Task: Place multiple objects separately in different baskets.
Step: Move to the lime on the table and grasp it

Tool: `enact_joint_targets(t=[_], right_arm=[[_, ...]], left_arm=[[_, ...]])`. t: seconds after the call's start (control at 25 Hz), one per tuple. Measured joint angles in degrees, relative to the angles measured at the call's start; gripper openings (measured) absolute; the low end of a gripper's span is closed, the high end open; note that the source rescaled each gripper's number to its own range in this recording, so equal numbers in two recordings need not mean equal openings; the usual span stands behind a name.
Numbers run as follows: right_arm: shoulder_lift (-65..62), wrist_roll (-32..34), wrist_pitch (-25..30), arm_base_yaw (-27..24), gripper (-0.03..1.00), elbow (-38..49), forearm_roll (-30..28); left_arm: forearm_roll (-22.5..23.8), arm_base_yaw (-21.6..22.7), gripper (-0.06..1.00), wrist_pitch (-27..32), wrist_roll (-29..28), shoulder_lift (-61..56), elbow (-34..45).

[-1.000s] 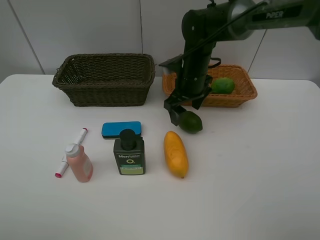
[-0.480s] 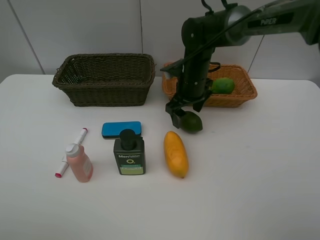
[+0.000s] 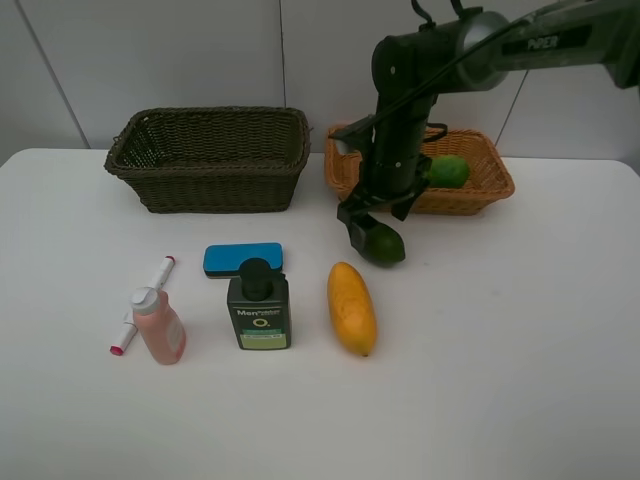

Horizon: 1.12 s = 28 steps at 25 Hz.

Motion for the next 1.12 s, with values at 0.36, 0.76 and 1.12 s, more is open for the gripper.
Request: enact_joint_targets(t=[0.36,0.76,1.12], right_arm=[[0.0,0.0,-0.3,0.0,1.00,0.0,0.1],[1.7,-0.3,-0.5,0.0,1.00,0.0,1.5],[2.3,-0.4,-0.5,0.0,1.00,0.0,1.5]], left_arm=[[0.0,0.0,1.00,0.0,0.0,0.0,0.0],[0.0,0.0,1.00,0.0,0.0,0.0,0.0],[0.0,0.0,1.00,0.0,0.0,0.0,0.0]])
